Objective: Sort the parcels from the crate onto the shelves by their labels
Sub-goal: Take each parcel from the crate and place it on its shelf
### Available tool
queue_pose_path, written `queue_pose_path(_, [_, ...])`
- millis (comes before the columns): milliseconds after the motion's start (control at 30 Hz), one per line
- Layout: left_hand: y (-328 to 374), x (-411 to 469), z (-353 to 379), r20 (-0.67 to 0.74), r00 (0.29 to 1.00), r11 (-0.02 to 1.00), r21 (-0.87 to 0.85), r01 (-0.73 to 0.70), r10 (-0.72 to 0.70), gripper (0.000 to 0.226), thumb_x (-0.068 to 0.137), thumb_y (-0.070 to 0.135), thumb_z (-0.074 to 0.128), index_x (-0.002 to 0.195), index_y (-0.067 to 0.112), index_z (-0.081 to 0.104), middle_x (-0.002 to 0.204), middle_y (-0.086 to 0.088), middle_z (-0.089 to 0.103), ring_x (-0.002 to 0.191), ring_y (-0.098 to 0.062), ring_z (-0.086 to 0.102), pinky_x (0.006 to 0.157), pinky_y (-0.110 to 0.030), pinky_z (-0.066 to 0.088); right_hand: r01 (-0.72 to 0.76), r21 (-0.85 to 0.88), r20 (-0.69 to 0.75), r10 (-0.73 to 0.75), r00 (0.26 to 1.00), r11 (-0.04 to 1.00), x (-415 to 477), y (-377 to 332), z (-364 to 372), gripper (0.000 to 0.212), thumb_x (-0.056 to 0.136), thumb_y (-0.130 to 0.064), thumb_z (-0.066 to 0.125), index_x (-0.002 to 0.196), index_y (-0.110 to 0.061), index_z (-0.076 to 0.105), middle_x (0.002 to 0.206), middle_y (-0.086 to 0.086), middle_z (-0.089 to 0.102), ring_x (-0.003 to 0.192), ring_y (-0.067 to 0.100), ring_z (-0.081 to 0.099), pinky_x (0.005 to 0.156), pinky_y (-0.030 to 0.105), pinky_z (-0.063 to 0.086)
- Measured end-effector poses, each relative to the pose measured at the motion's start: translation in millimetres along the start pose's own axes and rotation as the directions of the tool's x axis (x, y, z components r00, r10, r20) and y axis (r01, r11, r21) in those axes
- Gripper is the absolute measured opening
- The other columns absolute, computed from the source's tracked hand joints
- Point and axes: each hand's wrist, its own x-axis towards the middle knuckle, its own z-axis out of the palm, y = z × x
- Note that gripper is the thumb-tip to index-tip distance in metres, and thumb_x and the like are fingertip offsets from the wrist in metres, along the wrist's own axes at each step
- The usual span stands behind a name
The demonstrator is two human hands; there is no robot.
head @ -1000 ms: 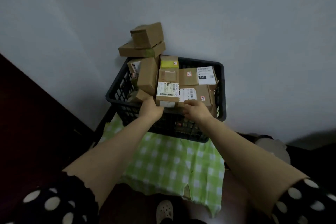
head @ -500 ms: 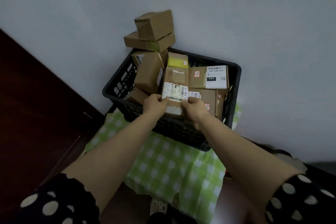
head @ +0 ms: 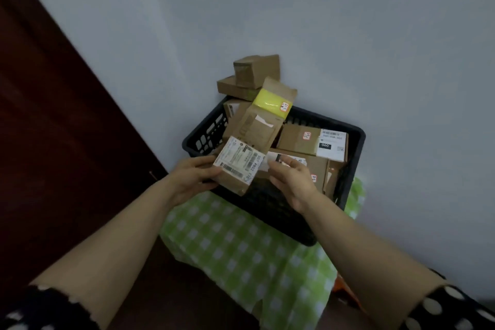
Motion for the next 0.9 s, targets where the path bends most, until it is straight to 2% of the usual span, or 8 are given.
queue_pose_path(100, [3, -32, -42, 0.060, 0.998, 1.000, -0.018, -0.014, 0.015, 0.047, 0.077, 0.001, 0.065, 0.124, 0.004, 0.058, 0.116, -0.013, 0.066, 0.108, -0.023, 0.062, 0.085, -0.034, 0.055, -0.001, 0.054, 0.062, -0.003, 0.998, 0.999, -8, -9, 29, 0.060, 0.082, -0.014, 0.072, 0.132, -0.003, 0.043, 0.122, 0.011, 0.061, 0.105, 0.020, 0.060, 0.091, 0.032, 0.049])
queue_pose_path(233, [-4, -75, -88, 0.063, 0.998, 0.999, -0.049, -0.022, 0.025, 0.050, 0.072, -0.003, 0.065, 0.121, 0.006, 0.059, 0.120, -0.016, 0.064, 0.110, -0.027, 0.062, 0.092, -0.038, 0.053, 0.012, -0.013, 0.270, -0.008, 0.963, 1.000, -28, -2, 82, 0.029, 0.085, -0.003, 0.065, 0.112, -0.009, 0.058, 0.101, 0.007, 0.069, 0.092, 0.023, 0.066, 0.082, 0.040, 0.053])
queue_pose_path(333, [-11, -106, -116, 0.047, 0.998, 0.995, -0.093, -0.033, 0.038, 0.054, 0.076, -0.012, 0.061, 0.126, 0.007, 0.053, 0.120, -0.014, 0.064, 0.106, -0.023, 0.064, 0.086, -0.033, 0.056, 0.051, -0.031, 0.330, -0.038, 0.943, 0.998, -42, 12, 119, 0.031, 0.082, 0.006, 0.064, 0.108, -0.008, 0.058, 0.100, 0.010, 0.070, 0.093, 0.028, 0.068, 0.076, 0.041, 0.057])
queue_pose_path(533, [2, -147, -167, -0.244, 0.960, 0.986, -0.051, -0.157, 0.140, 0.089, 0.057, 0.020, 0.083, 0.137, 0.020, 0.045, 0.120, -0.006, 0.064, 0.118, -0.023, 0.055, 0.107, -0.044, 0.037, 0.057, 0.011, 0.429, -0.056, 0.902, 0.998, -63, 33, 189, 0.048, 0.079, 0.009, 0.066, 0.124, 0.002, 0.050, 0.118, 0.021, 0.062, 0.102, 0.034, 0.065, 0.073, 0.043, 0.058])
queue_pose_path(700, [22, -166, -189, -0.435, 0.822, 0.929, 0.215, -0.302, 0.368, 0.083, 0.075, 0.026, 0.077, 0.146, 0.019, 0.035, 0.146, -0.006, 0.040, 0.137, -0.019, 0.033, 0.108, -0.032, 0.023, 0.222, -0.197, 0.496, -0.098, 0.863, 0.955, -82, 40, 228, 0.051, 0.078, 0.012, 0.067, 0.122, -0.006, 0.049, 0.110, 0.014, 0.064, 0.100, 0.029, 0.064, 0.077, 0.042, 0.057])
queue_pose_path(800, [41, -176, -199, -0.504, 0.638, 0.802, 0.487, -0.347, 0.582, 0.102, 0.073, 0.021, 0.080, 0.151, 0.023, 0.014, 0.157, -0.006, 0.016, 0.144, -0.020, 0.016, 0.112, -0.031, 0.020, 0.413, -0.445, 0.582, -0.094, 0.808, 0.795, -82, 35, 240, 0.058, 0.077, 0.012, 0.067, 0.128, -0.009, 0.051, 0.109, 0.012, 0.065, 0.098, 0.028, 0.064, 0.083, 0.044, 0.055])
queue_pose_path(833, [46, -181, -201, -0.493, 0.607, 0.756, 0.579, -0.307, 0.624, 0.107, 0.072, 0.020, 0.081, 0.152, 0.024, 0.009, 0.159, -0.005, 0.009, 0.145, -0.021, 0.008, 0.115, -0.034, 0.016, 0.459, -0.495, 0.617, -0.073, 0.783, 0.738, -81, 30, 244, 0.061, 0.077, 0.012, 0.067, 0.132, -0.010, 0.051, 0.110, 0.012, 0.065, 0.098, 0.028, 0.063, 0.083, 0.043, 0.055])
queue_pose_path(900, [52, -190, -209, -0.450, 0.633, 0.715, 0.654, -0.246, 0.630, 0.108, 0.072, 0.017, 0.080, 0.152, 0.025, 0.008, 0.159, -0.007, 0.007, 0.145, -0.022, 0.007, 0.116, -0.036, 0.016, 0.534, -0.572, 0.681, -0.002, 0.732, 0.623, -81, 17, 252, 0.068, 0.077, 0.012, 0.067, 0.137, -0.014, 0.049, 0.111, 0.011, 0.064, 0.099, 0.027, 0.063, 0.082, 0.039, 0.055])
